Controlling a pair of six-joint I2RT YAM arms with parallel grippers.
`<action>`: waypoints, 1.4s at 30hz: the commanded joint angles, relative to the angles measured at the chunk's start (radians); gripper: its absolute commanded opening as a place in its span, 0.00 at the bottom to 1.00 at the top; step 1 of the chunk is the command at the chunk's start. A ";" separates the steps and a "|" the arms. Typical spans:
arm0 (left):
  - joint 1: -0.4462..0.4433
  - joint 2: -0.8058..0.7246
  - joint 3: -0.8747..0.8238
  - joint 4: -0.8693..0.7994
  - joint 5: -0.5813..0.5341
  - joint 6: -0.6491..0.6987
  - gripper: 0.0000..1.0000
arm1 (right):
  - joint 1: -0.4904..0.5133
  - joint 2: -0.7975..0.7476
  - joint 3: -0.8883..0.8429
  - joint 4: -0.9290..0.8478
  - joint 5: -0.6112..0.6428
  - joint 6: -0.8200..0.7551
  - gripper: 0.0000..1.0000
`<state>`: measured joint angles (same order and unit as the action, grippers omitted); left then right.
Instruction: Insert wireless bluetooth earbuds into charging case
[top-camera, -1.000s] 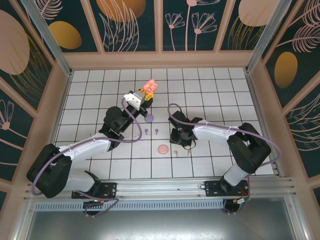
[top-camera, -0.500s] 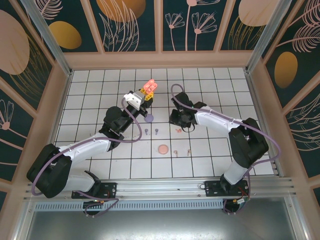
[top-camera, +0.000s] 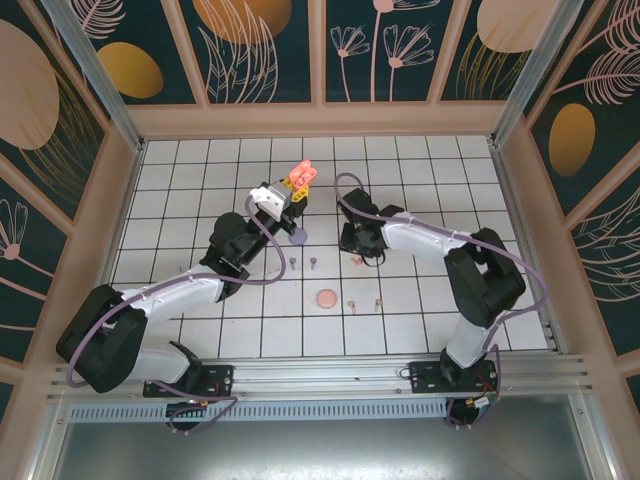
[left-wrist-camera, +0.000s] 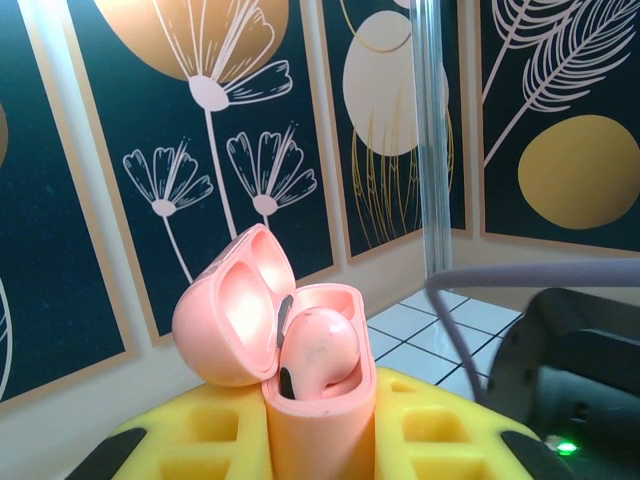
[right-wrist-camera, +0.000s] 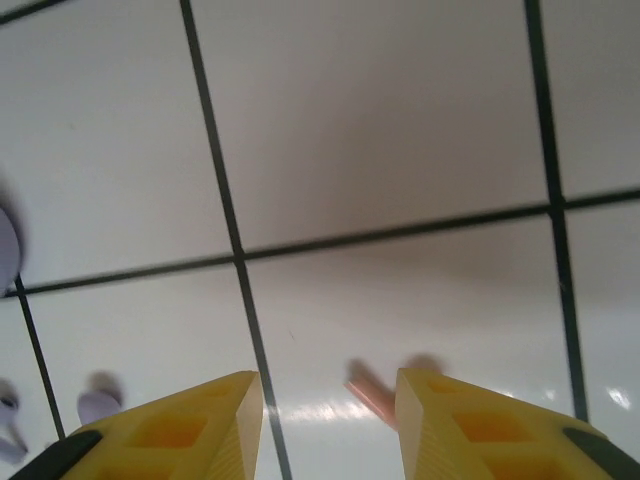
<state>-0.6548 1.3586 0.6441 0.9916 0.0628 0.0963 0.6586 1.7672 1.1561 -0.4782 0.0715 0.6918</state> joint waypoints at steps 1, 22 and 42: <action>-0.008 -0.002 0.002 0.053 0.005 -0.021 0.00 | 0.004 0.071 0.059 -0.049 0.029 -0.053 0.41; -0.007 -0.025 -0.001 0.051 -0.001 -0.023 0.00 | 0.073 0.160 0.072 -0.085 -0.038 -0.120 0.38; -0.008 -0.032 0.002 0.054 0.003 -0.023 0.00 | 0.134 0.035 -0.097 -0.103 -0.042 -0.092 0.37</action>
<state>-0.6548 1.3487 0.6441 0.9920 0.0624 0.0925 0.7742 1.8210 1.1011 -0.4885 0.0593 0.5827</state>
